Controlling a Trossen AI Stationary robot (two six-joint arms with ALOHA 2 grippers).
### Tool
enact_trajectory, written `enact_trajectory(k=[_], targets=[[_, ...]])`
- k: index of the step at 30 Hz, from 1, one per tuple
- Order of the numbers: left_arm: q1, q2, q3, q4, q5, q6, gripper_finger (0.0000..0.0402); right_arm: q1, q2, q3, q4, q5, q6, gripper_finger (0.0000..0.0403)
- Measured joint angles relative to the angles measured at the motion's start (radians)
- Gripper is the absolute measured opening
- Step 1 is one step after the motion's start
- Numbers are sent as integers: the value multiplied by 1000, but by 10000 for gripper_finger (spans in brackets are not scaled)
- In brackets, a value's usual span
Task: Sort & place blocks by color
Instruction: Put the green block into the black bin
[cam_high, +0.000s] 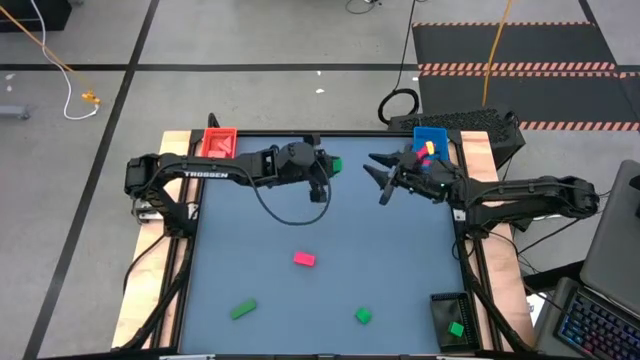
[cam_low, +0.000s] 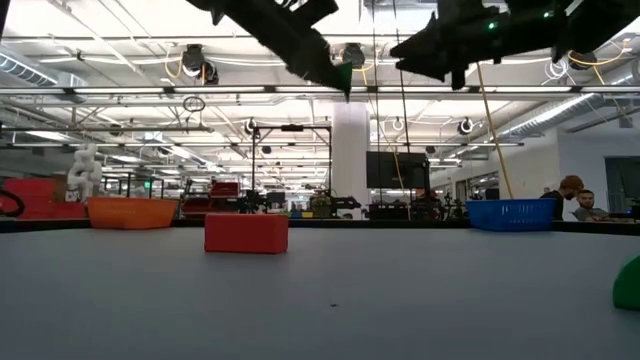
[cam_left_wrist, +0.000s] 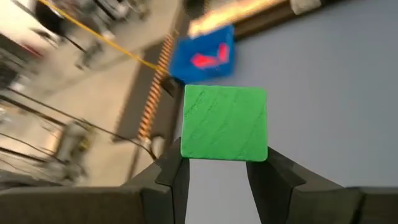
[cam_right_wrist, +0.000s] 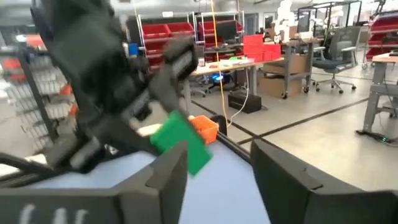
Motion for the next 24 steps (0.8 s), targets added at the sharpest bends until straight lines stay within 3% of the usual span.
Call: enact_trajectory(k=[5, 9, 12, 17, 24], targets=[[10, -1, 0, 76, -18, 30, 128, 4, 107, 0, 162, 0, -116, 242], [22, -1, 0, 13, 143, 15, 128, 29, 168, 0, 239, -7, -244, 290], [24, -1, 0, -11, 210, -25, 128, 43, 212, 0, 290, -86, -276, 314], [33, -1, 0, -15, 279, -73, 128, 52, 270, 0, 440, -186, -279, 326], [33, -1, 0, 21, 417, -151, 128, 52, 318, 0, 480, -188, -272, 319]])
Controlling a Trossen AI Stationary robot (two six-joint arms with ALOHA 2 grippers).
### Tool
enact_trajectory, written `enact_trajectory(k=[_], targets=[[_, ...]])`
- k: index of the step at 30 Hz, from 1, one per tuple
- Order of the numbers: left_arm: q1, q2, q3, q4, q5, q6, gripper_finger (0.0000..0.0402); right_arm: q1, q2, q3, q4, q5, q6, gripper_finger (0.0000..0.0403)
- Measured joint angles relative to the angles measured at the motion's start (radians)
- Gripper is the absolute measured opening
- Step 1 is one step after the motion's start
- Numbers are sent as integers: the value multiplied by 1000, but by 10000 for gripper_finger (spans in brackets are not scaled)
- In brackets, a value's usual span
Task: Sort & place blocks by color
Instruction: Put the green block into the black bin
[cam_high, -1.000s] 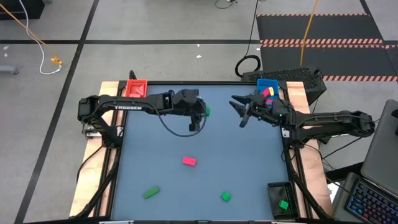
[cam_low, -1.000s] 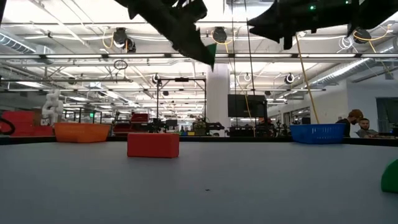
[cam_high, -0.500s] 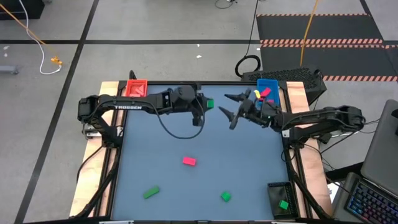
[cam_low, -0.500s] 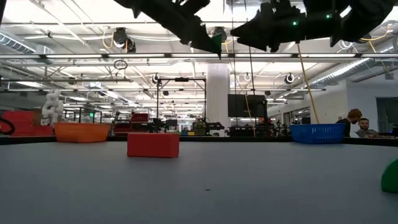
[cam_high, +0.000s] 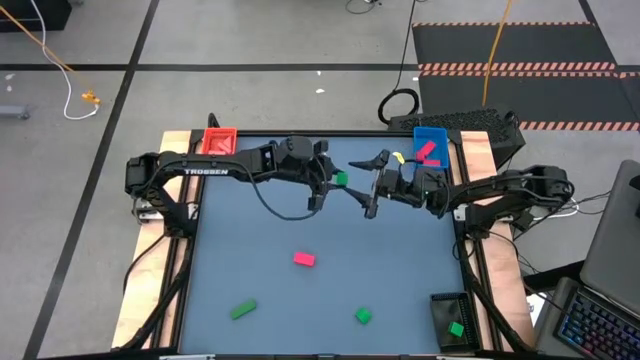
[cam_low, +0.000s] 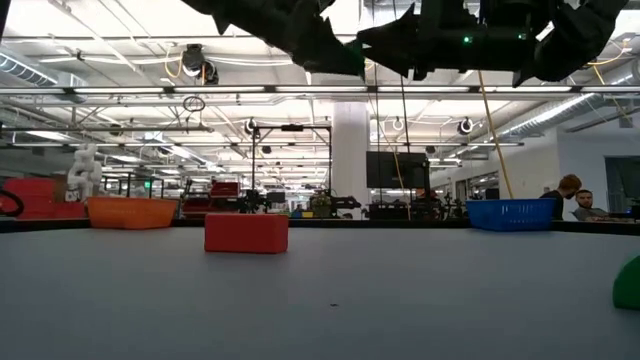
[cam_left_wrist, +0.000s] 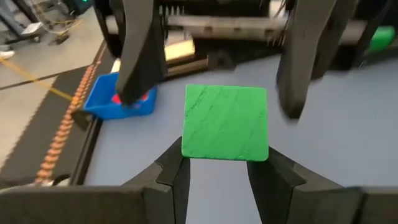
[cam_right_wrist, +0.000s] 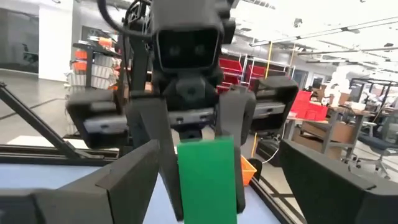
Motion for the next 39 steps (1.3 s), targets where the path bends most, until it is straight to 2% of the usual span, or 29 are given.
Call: enact_trajectory(k=[5, 9, 15, 20, 26, 34, 36, 39], targets=[[0, 0, 0, 47, 34, -68, 128, 0, 17, 0, 58, -10, 1, 318], [0, 0, 0, 47, 35, -90, 128, 0, 19, 0, 72, -73, 18, 318], [0, 0, 0, 49, 49, -94, 128, 0, 19, 0, 69, -88, 27, 318], [0, 0, 0, 68, 88, -119, 128, 1, 19, 0, 73, -158, 28, 307], [0, 0, 0, 79, 91, -131, 128, 0, 19, 0, 77, -156, 28, 246], [-12, 1, -1, 91, 82, -136, 128, -17, 18, 0, 81, -151, 27, 124], [-14, 1, -1, 92, 76, -135, 146, -22, 18, 0, 80, -153, 26, 121], [-14, 2, -1, 87, 54, -152, 205, -22, 19, 0, 73, -152, -4, 121]])
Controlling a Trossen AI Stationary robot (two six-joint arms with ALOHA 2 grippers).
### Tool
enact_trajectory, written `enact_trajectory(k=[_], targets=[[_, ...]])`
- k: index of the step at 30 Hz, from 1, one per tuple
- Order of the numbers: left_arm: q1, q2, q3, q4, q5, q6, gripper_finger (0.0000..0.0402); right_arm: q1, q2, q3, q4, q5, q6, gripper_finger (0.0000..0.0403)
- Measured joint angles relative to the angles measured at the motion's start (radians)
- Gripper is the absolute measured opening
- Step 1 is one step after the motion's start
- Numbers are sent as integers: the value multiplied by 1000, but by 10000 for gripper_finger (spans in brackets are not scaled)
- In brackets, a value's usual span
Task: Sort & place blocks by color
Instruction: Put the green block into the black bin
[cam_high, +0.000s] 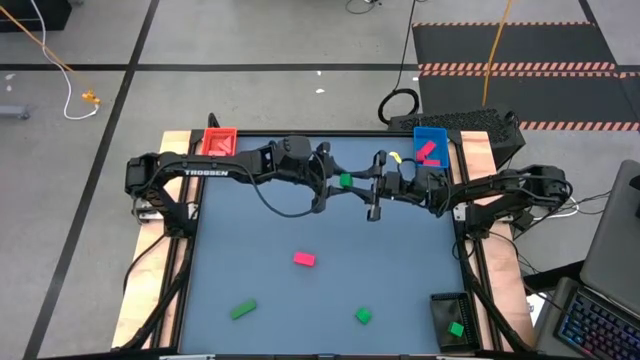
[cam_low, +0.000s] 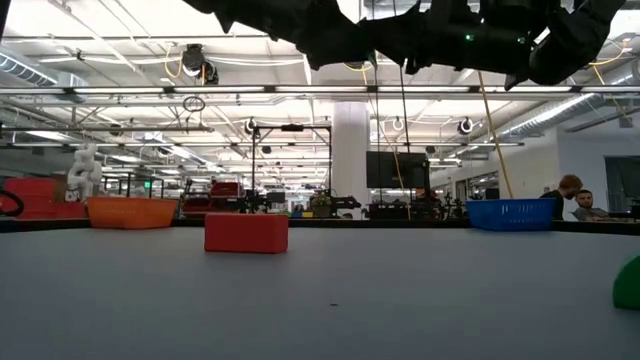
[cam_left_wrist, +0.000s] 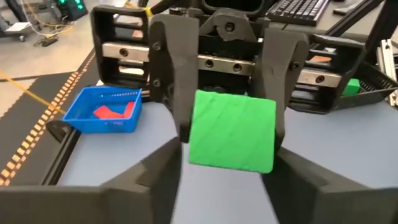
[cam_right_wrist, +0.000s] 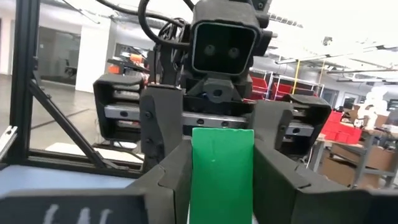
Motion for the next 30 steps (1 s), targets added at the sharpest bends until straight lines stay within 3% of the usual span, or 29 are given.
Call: enact_trajectory(k=[5, 10, 19, 23, 30], targets=[[10, -10, 0, -85, -59, -3, 288, 1, -9, 0, -51, 0, -5, 121], [35, -61, 0, -256, -116, 27, 324, 5, -54, 0, -161, -6, 37, 121], [77, -139, 0, -394, -208, 22, 330, 112, -231, 1, -679, -207, 332, 121], [81, -143, 0, -421, -207, 19, 329, 212, -294, 0, -873, -241, 481, 121], [82, -143, 0, -453, -207, 37, 297, 399, -339, 0, -1038, -245, 726, 121]])
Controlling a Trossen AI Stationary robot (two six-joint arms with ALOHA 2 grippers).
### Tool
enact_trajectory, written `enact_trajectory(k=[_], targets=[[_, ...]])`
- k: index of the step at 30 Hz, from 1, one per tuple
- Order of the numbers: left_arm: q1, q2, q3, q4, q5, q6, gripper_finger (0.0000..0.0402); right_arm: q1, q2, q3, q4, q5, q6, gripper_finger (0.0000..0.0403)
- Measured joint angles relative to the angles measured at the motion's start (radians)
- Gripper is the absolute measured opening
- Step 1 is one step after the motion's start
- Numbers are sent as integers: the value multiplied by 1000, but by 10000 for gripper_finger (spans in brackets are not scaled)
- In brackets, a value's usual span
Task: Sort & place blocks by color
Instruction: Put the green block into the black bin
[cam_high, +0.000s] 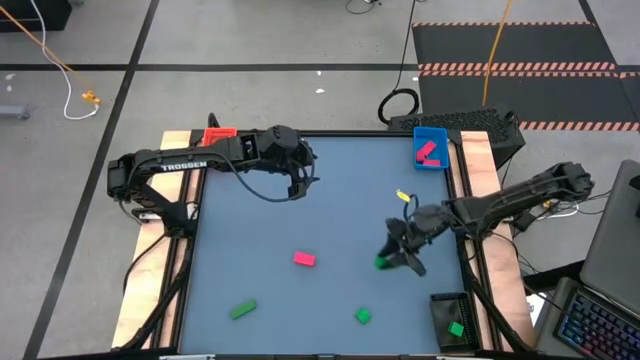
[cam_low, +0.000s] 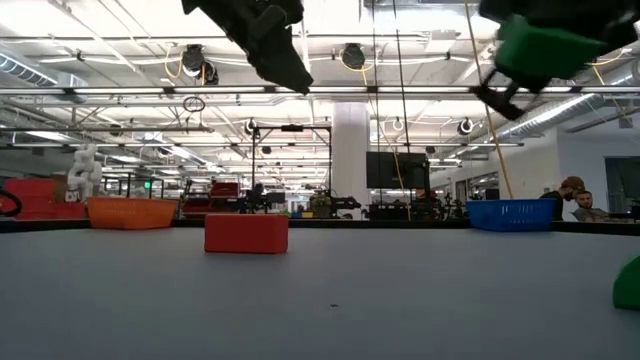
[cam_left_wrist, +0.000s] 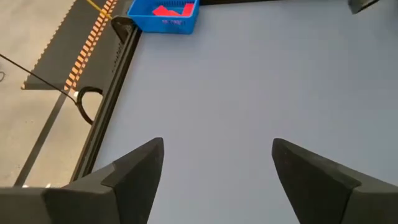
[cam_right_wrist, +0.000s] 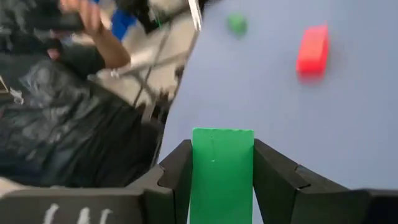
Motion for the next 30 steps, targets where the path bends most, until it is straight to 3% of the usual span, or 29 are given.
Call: enact_trajectory(k=[5, 18, 21, 30], targets=[[0, 0, 0, -1, 0, 2, 269, 103, 4, 0, -148, -63, 288, 121], [0, 0, 0, -30, 0, 4, 234, 369, 5, 0, -298, -256, 1133, 121], [0, 0, -13, -16, 1, 9, 235, 414, 5, 0, -374, -308, 1256, 121], [0, 0, -17, -19, 1, 32, 237, 477, 5, 0, -396, -302, 1409, 124]])
